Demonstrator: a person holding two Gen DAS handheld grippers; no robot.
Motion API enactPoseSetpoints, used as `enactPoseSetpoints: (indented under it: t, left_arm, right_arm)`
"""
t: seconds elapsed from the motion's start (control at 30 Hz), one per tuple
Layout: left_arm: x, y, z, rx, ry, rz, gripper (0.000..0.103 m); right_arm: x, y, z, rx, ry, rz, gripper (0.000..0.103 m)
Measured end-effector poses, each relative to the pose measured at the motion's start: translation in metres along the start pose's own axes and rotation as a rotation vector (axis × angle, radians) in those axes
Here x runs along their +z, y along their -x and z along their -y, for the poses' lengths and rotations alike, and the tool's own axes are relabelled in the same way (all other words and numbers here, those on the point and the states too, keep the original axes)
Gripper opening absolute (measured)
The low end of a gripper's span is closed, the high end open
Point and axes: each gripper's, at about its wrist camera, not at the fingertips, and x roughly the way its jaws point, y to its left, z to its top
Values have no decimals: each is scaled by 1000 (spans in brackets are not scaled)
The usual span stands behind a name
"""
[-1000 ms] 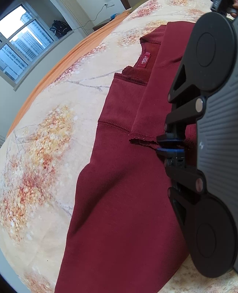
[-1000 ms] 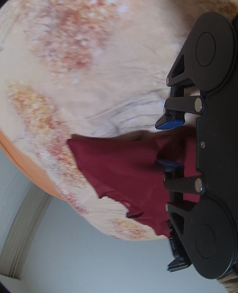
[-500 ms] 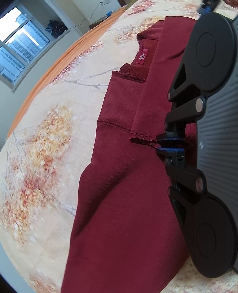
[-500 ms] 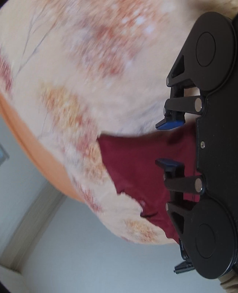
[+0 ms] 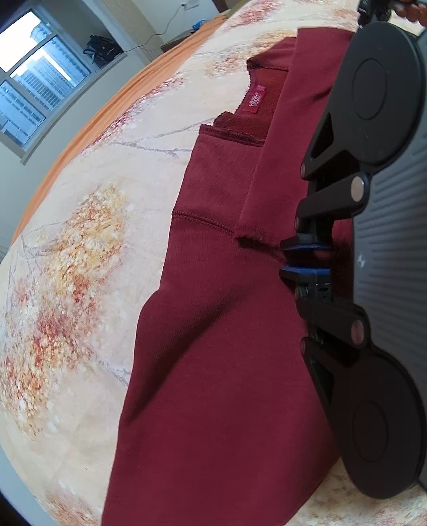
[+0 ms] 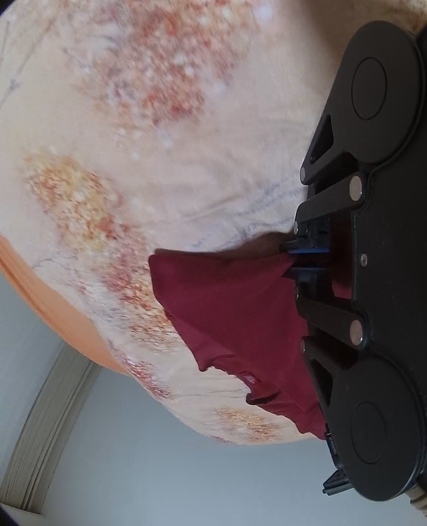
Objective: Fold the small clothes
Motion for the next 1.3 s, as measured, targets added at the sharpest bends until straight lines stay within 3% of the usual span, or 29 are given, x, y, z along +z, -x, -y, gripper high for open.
enactPoseSetpoints:
  t: [0.07, 0.17, 0.23, 0.37, 0.5, 0.57, 0.63, 0.7, 0.77, 0.8, 0.83, 0.87, 0.9, 0.93, 0.97, 1.0, 1.03, 1.1, 1.2, 1.3]
  left_arm:
    - [-1, -4, -1, 3, -4, -3, 12]
    - [1, -3, -4, -6, 17, -8, 12]
    - [3, 5, -2, 0, 1, 9, 12]
    - [2, 30, 5, -43, -53, 78, 14]
    - [1, 27, 22, -171, -106, 65, 20]
    - [2, 13, 34, -174, -157, 37, 26]
    - [2, -11, 39, -102, -186, 6, 29]
    - [6, -29, 31, -43, -142, -15, 9]
    - [10, -22, 24, -82, -74, 11, 8]
    - [10, -13, 22, -105, -66, 44, 13]
    - [7, -3, 19, -121, -66, 74, 27]
    - [3, 6, 14, -125, -64, 98, 39]
    - [-1, 12, 6, -108, -57, 114, 60]
    - [-5, 14, -3, -91, -49, 121, 61]
    - [-8, 15, -15, -81, -35, 108, 57]
    - [-12, 17, -28, -87, -10, 97, 42]
    - [-13, 22, -40, -100, 23, 95, 35]
    - [-12, 37, -64, -120, 83, 122, 35]
    - [-12, 64, -99, -92, 156, 209, 43]
    - [-8, 87, -149, -62, 294, 280, 44]
  right_arm:
    - [-5, -9, 0, -39, 23, -36, 7]
    - [-2, -8, -2, -47, 0, -26, 21]
    - [1, 8, -13, -77, 38, 45, 46]
    - [6, 35, -41, -60, 159, 164, 49]
    - [20, 17, -67, 26, 229, 132, 56]
    - [28, -7, -80, 42, 259, 95, 57]
    - [33, -31, -82, -37, 283, 64, 54]
    - [35, -46, -82, -148, 328, 57, 39]
    - [32, -41, -90, -151, 318, 83, 47]
    - [27, -34, -95, -137, 332, 106, 59]
    - [19, -26, -98, -128, 352, 128, 69]
    - [12, -19, -101, -119, 366, 139, 71]
    - [4, -15, -103, -110, 367, 137, 72]
    - [-3, -13, -103, -106, 355, 126, 72]
    - [-11, -12, -104, -107, 339, 116, 72]
    - [-19, -11, -104, -107, 325, 110, 72]
    - [-27, -11, -106, -106, 313, 104, 72]
    - [-42, -9, -113, -99, 303, 96, 72]
    - [-62, -6, -129, -70, 289, 88, 72]
    - [-74, -10, -148, -53, 284, 79, 74]
